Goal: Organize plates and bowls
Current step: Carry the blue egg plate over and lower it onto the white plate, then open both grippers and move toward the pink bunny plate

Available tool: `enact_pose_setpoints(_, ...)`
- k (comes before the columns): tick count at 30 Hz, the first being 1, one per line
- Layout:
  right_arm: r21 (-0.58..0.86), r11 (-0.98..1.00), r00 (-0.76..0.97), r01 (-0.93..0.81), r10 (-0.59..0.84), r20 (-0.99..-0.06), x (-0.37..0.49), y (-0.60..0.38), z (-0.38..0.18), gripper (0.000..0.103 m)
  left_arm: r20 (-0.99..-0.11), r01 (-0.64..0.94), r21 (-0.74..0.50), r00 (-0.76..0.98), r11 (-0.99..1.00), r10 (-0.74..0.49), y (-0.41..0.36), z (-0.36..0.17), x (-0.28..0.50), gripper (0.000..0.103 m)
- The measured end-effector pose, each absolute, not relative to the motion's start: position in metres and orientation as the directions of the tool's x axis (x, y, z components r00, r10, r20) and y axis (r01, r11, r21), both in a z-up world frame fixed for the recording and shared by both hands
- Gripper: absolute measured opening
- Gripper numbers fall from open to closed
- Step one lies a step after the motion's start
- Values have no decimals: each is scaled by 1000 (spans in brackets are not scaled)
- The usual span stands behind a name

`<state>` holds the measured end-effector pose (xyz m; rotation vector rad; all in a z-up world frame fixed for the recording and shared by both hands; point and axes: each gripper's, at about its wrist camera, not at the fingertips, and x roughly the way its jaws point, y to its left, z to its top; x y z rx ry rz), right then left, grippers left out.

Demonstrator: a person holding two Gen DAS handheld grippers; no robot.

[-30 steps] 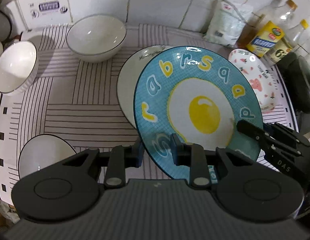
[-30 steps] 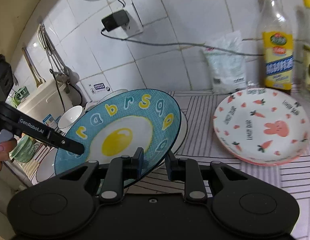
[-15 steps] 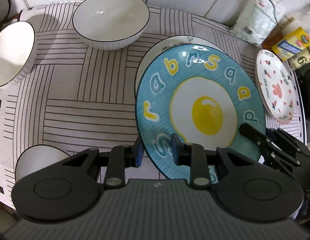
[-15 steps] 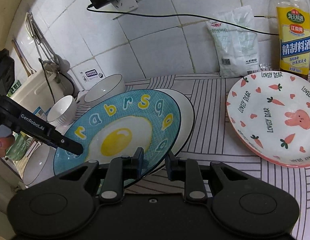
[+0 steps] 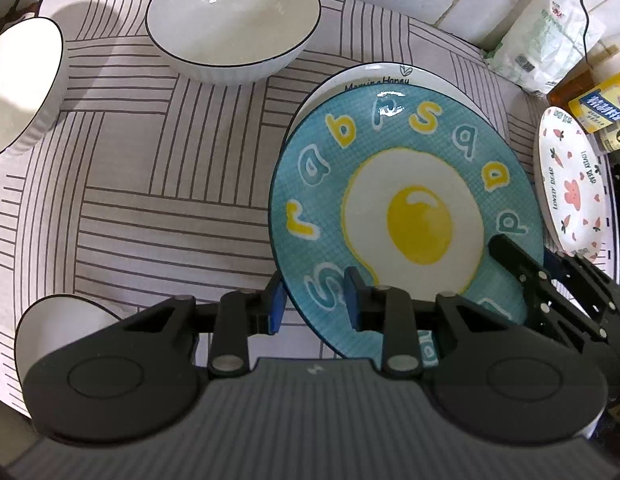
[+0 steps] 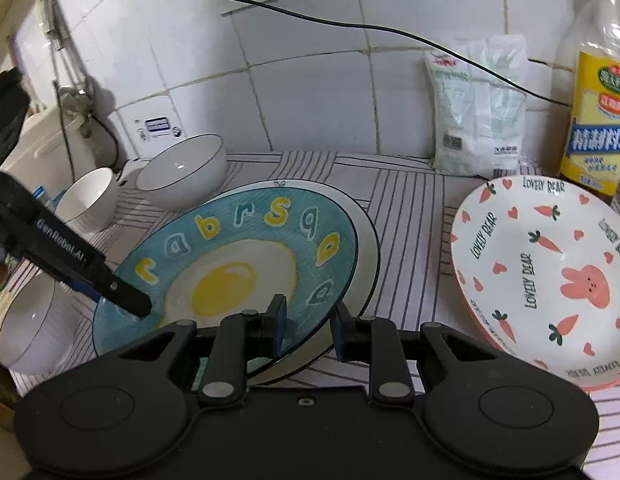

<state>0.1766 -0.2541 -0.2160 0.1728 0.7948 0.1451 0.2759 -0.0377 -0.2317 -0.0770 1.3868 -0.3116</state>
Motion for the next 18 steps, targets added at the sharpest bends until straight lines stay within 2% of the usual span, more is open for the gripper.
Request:
enact_pose_setpoints(4,128,991,686,-38,119,-718,180,-242,-212,30,-962,196,-184,164,963,-217,-46,-229,275,28)
enact_pose_setpoints(13,104,993,691,51,40,-722,177,-235,-211,30,-968,209,-105,204,972,-149,-51,-222,266,22)
enact_pose_setpoints(18,14,988,625,151,-84,-776,186,-228,-211,30,-959,202,-101,240,974,-149,-54,-219,257,17)
